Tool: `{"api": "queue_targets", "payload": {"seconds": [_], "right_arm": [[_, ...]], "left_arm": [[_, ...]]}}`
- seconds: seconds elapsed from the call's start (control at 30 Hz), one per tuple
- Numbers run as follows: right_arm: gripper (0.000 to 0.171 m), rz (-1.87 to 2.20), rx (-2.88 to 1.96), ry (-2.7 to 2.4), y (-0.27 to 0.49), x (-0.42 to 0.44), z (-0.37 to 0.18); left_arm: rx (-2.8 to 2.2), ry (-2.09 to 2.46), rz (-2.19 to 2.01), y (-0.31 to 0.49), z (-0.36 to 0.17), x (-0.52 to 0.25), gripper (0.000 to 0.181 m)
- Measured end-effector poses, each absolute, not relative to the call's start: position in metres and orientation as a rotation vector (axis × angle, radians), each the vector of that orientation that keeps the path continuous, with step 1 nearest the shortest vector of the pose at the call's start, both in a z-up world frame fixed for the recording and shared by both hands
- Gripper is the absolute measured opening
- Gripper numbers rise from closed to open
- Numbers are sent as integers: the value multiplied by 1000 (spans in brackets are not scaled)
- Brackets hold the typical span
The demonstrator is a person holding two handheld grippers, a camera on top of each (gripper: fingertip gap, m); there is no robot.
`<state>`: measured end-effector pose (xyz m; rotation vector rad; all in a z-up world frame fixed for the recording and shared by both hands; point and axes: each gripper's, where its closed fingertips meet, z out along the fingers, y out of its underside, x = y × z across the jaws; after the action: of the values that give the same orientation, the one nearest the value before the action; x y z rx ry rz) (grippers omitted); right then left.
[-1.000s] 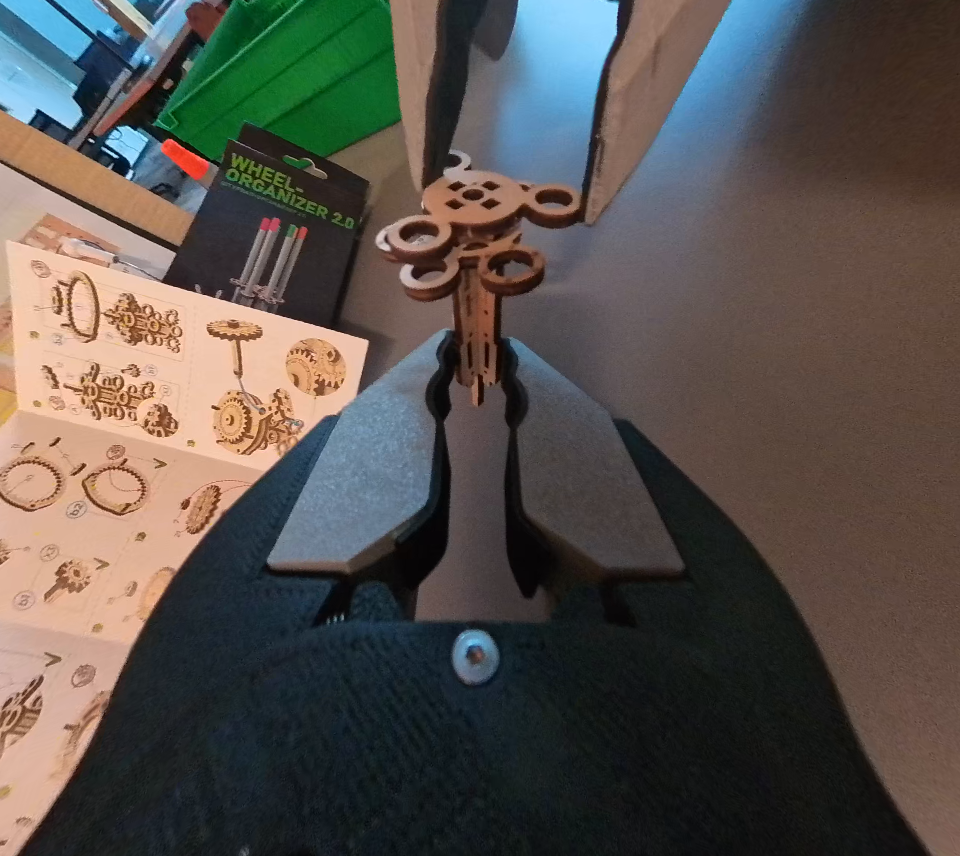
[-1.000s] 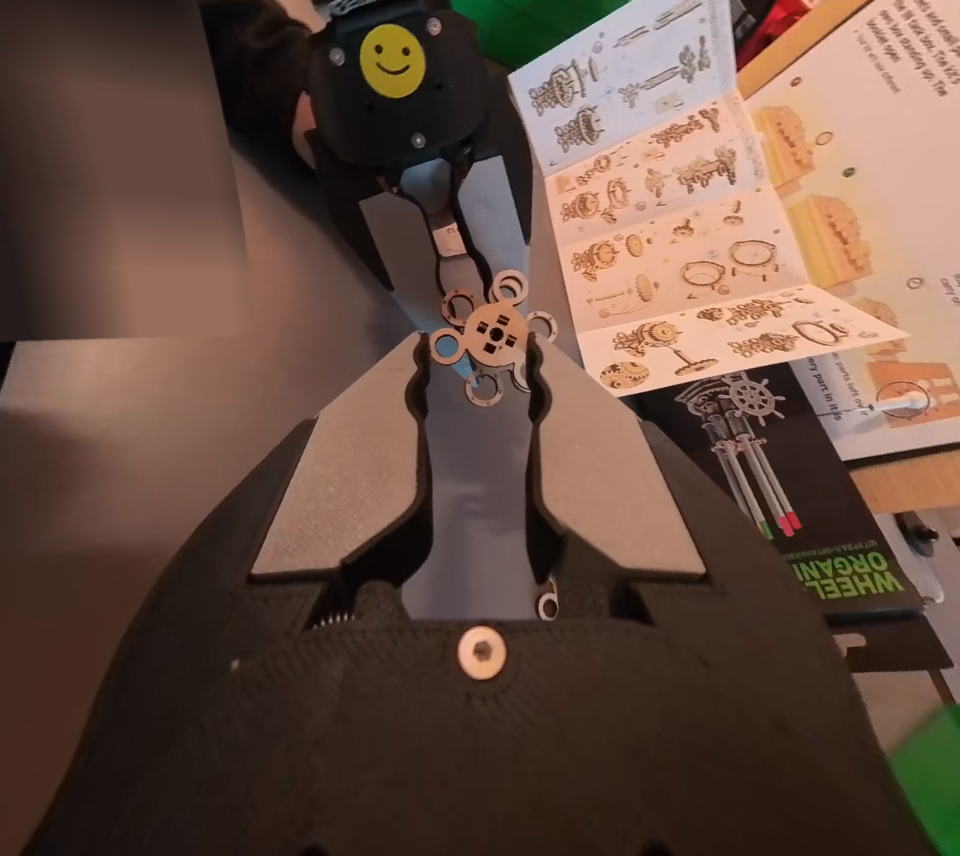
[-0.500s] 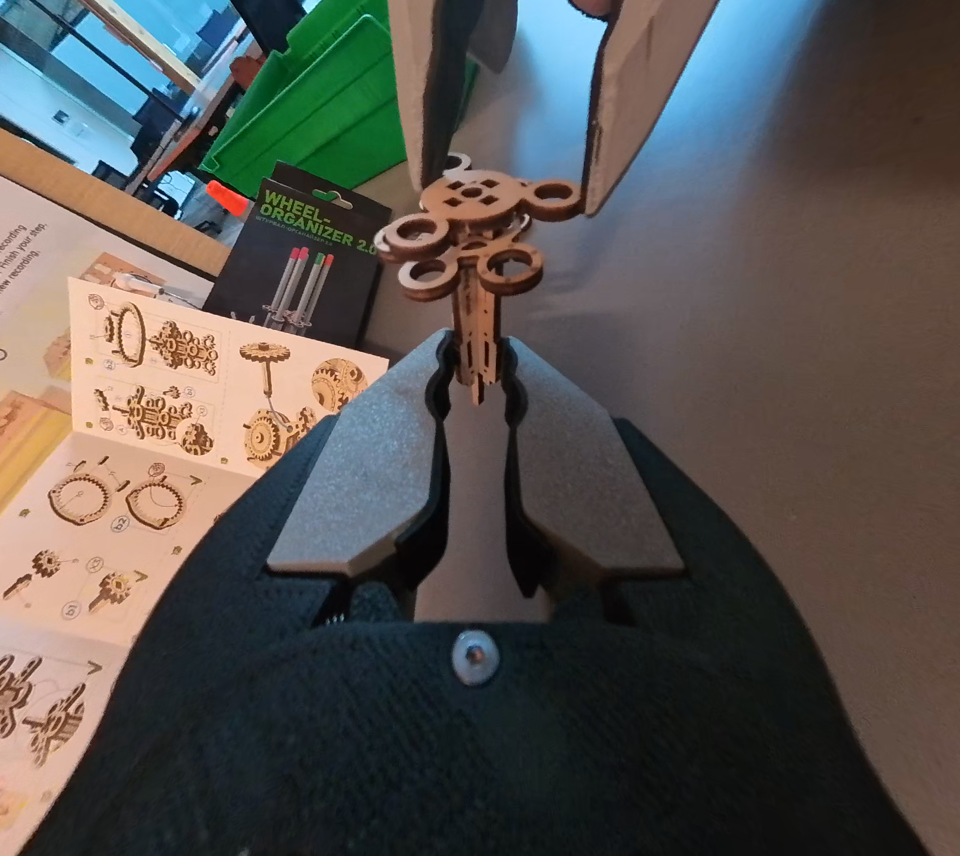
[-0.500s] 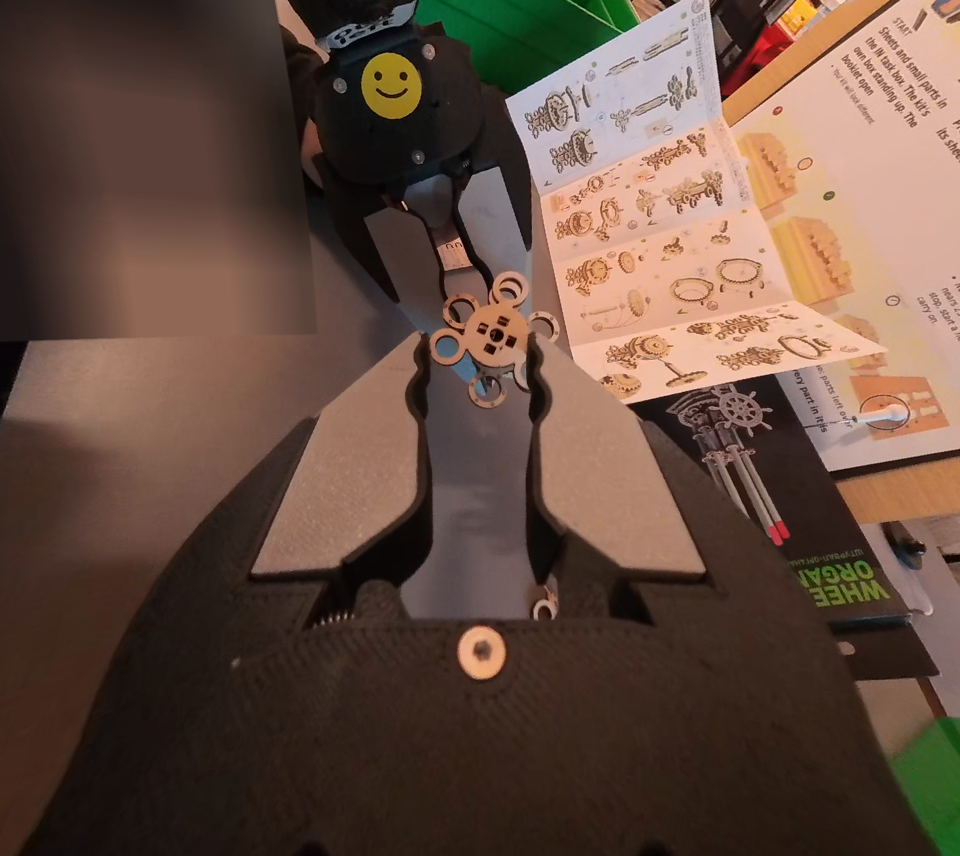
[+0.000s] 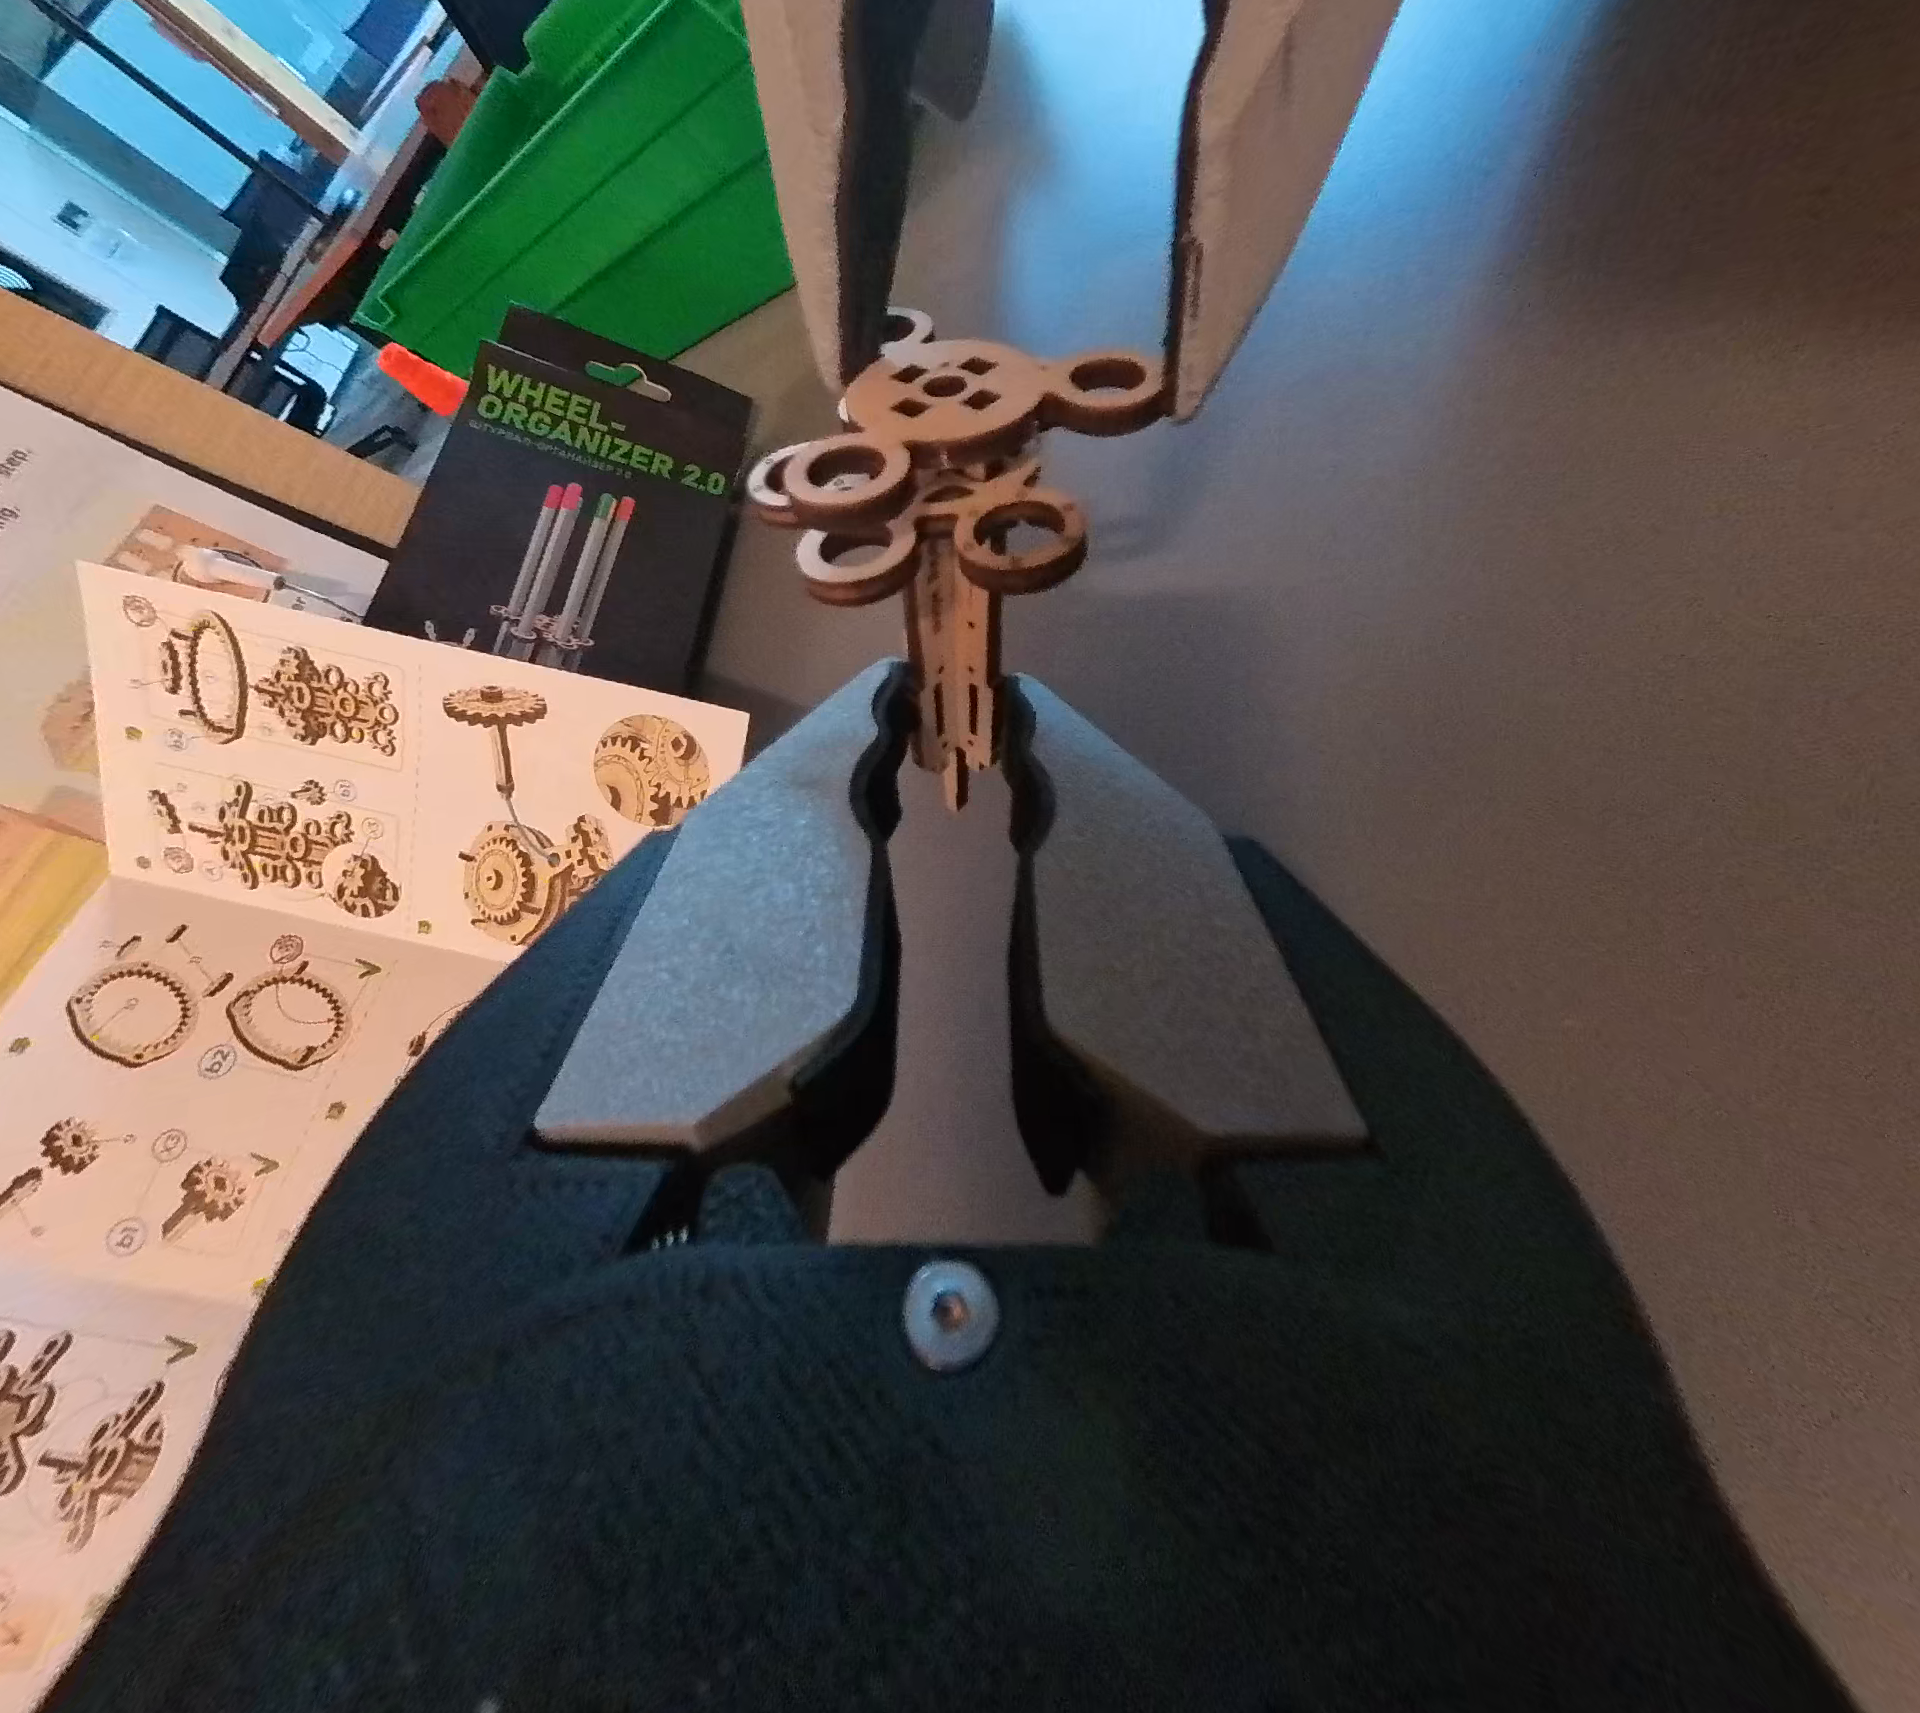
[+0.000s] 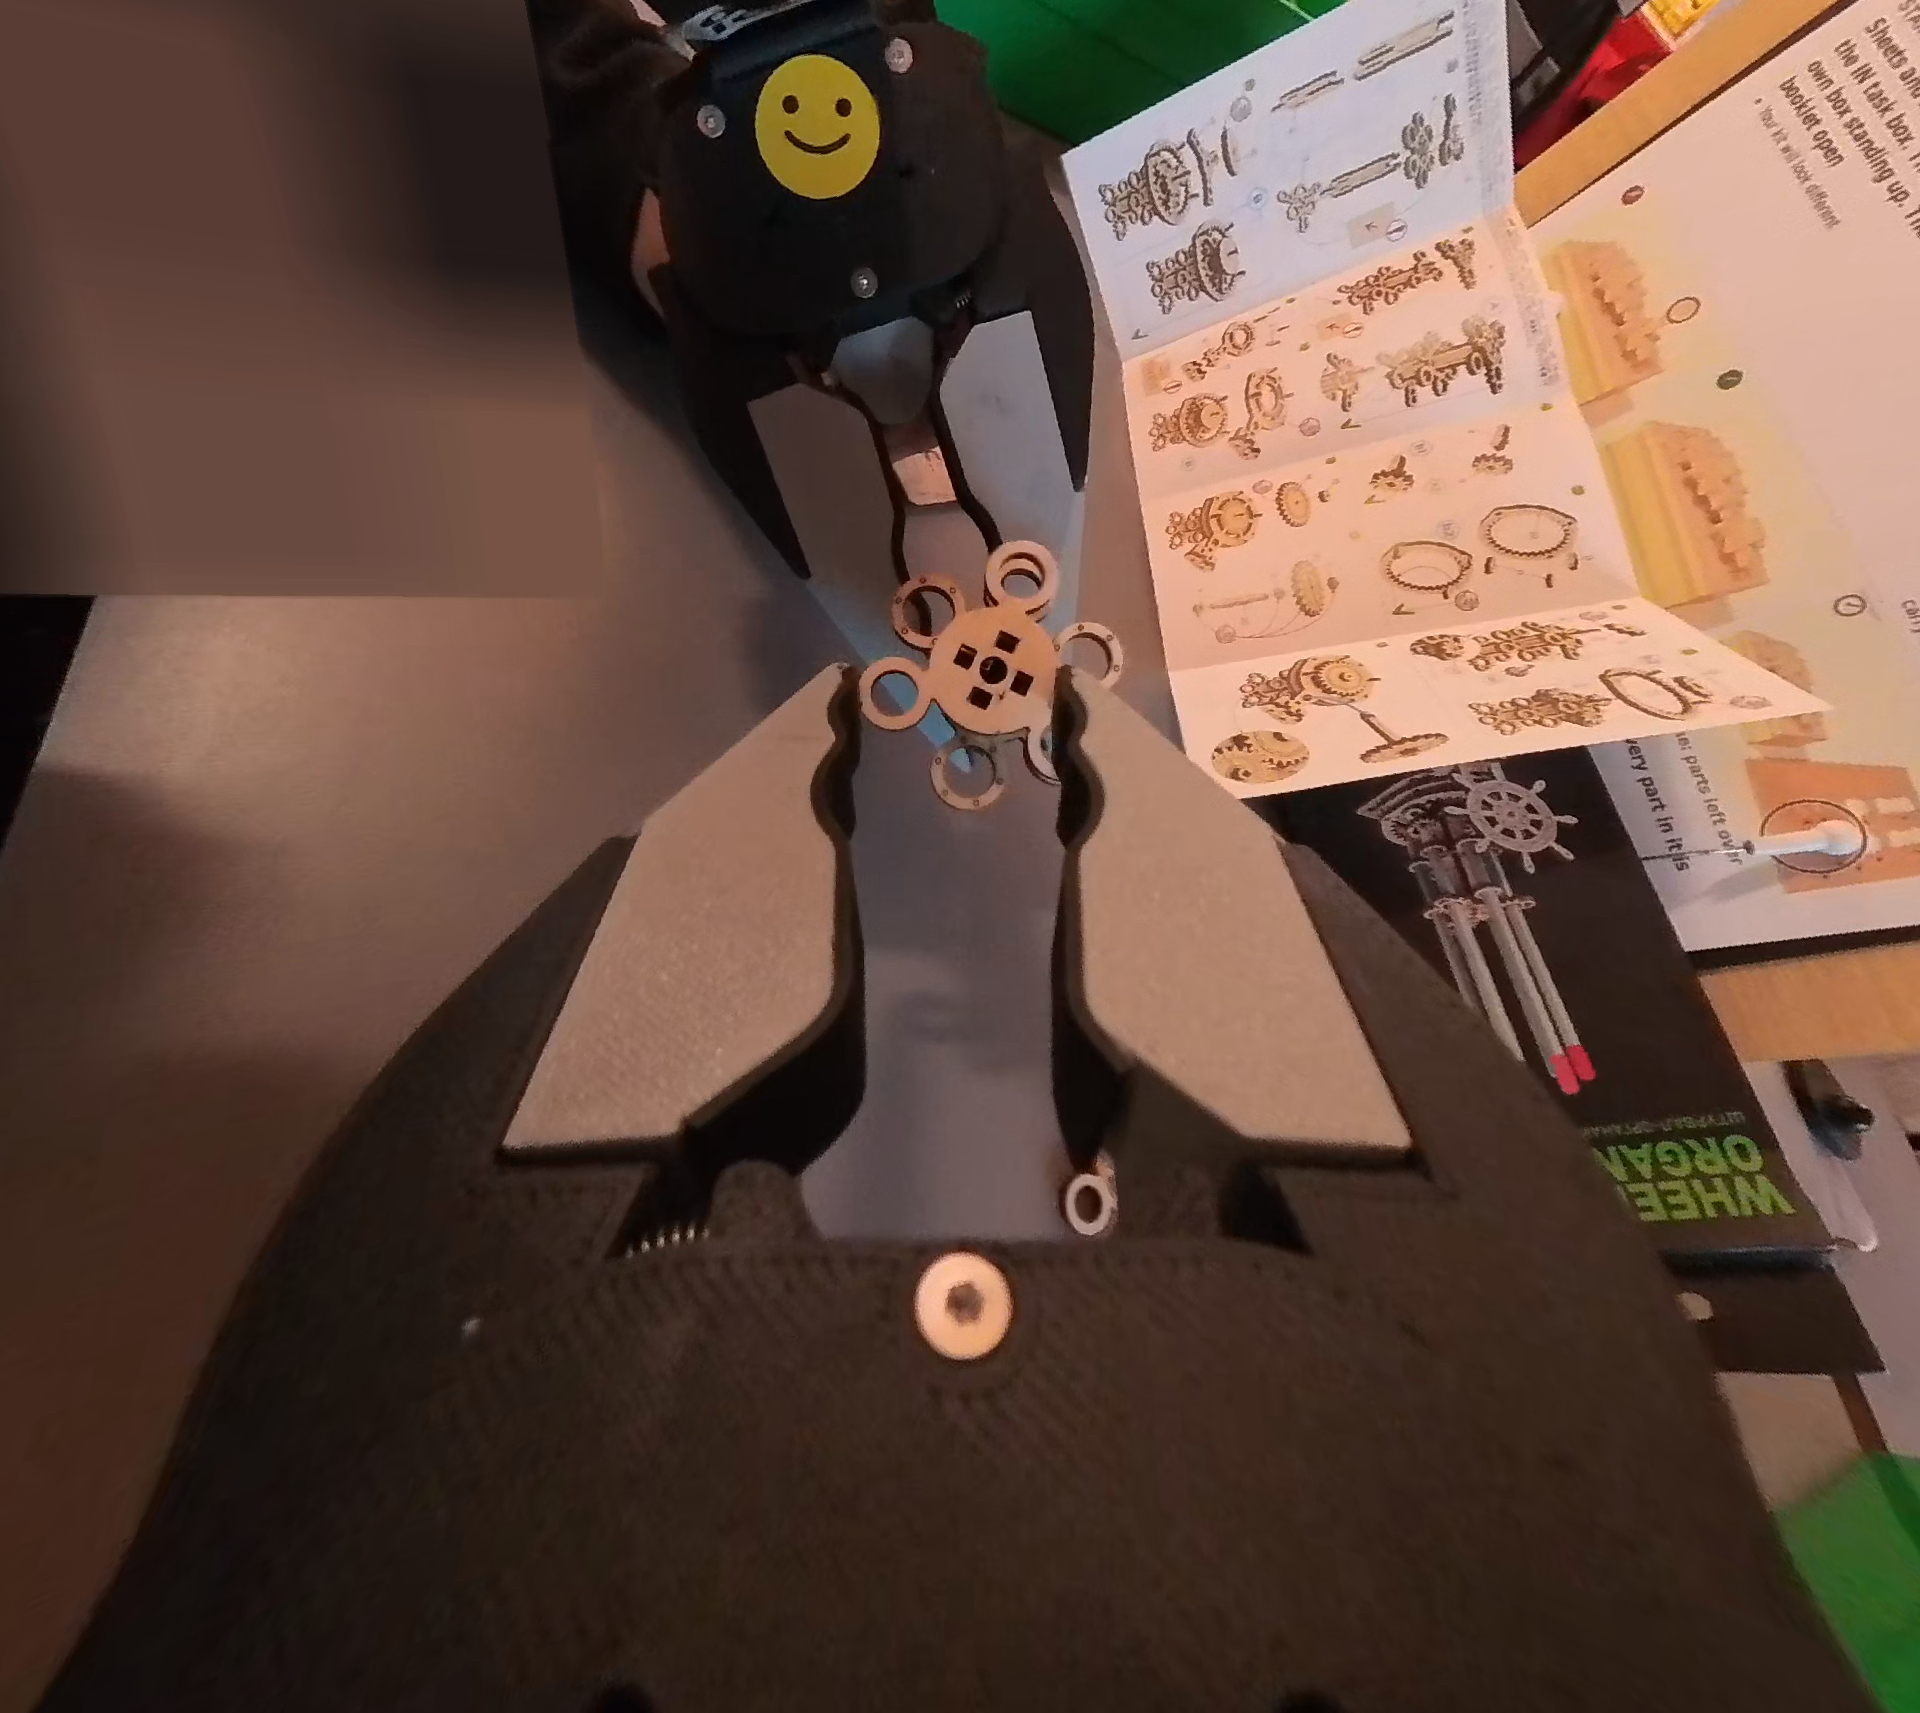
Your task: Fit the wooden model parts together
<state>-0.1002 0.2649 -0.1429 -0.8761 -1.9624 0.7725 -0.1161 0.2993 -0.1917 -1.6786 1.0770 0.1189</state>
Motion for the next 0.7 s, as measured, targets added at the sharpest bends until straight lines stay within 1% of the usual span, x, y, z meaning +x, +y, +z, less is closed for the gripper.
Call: {"api": "queue_targets", "payload": {"seconds": [0.27, 0.7], "right_arm": [[34, 722, -894, -2023, 268, -98, -155], [34, 765, -913, -2049, 264, -94, -159]], "left_arm": [[-1749, 1105, 110, 298, -204, -116, 14], [-1787, 1118, 37, 294, -209, -109, 14]]}}
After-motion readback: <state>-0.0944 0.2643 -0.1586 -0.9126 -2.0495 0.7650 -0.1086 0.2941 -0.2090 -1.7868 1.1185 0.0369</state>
